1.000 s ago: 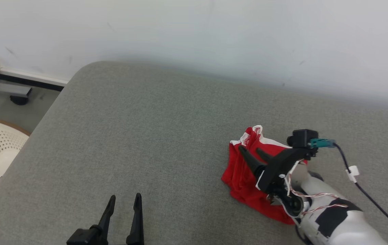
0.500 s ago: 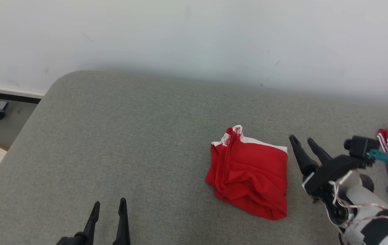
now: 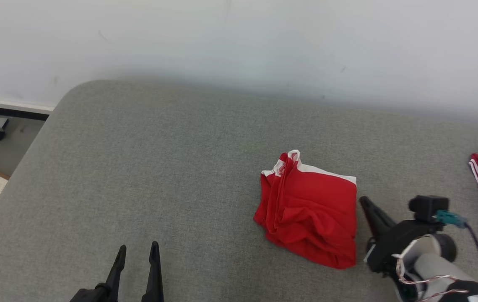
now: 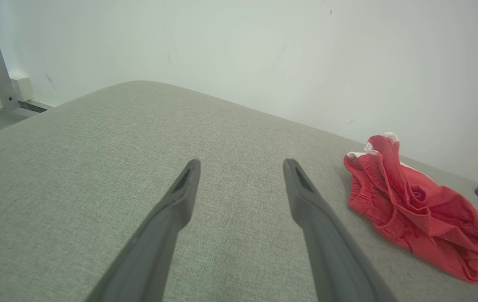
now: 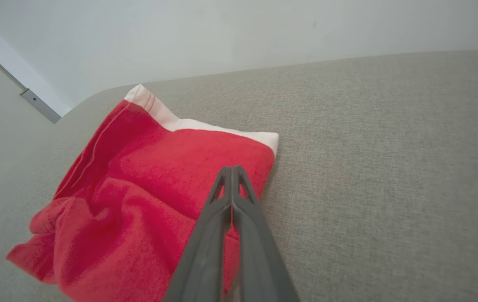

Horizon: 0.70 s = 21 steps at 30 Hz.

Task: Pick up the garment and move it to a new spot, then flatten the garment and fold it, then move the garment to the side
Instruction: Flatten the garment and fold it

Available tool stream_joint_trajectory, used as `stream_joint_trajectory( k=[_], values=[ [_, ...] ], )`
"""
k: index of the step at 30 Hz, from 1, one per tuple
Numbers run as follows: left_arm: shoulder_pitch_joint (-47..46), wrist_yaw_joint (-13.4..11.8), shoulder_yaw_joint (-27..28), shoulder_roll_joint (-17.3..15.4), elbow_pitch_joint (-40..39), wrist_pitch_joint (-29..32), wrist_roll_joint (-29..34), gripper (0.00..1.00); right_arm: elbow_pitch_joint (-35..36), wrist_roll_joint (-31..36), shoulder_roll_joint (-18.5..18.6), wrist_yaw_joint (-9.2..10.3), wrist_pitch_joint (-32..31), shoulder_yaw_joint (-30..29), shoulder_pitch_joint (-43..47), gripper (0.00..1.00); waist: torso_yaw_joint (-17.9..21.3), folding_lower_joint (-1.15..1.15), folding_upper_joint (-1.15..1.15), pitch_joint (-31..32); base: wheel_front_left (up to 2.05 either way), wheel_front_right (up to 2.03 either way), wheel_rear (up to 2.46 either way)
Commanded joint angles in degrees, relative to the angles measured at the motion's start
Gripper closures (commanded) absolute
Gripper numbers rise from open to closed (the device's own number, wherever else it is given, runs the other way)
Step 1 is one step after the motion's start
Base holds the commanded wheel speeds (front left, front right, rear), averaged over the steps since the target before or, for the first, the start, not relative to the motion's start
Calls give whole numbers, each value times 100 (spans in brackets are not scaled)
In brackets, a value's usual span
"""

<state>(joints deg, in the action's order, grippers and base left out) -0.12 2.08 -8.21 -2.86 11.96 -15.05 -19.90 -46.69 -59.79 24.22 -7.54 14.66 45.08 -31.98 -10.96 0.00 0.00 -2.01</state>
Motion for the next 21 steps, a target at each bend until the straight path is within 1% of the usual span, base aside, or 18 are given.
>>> stream_joint_trajectory(
  k=[1,5,11,16,21],
  values=[
    [-55,31,-3,-5,4,-16,45,0,-40,52,-167,10,37,18,-76,100,-37,0,0,-32,0,0,0],
    [-89,29,-41,-5,37,-16,57,0,-209,302,-290,10,54,151,-84,100,-113,0,0,-51,0,0,0],
    [-120,32,-97,-5,61,-16,40,0,-197,779,-682,10,54,-24,-11,100,-273,0,0,-72,0,0,0],
    [-92,48,-118,-5,90,-16,61,0,-206,1207,-1055,10,52,-4,100,100,-385,0,0,-74,0,0,0],
    [-123,57,-160,-5,113,-16,55,0,-257,1369,-1387,10,51,11,210,100,-500,0,0,-92,0,0,0]
  ],
)
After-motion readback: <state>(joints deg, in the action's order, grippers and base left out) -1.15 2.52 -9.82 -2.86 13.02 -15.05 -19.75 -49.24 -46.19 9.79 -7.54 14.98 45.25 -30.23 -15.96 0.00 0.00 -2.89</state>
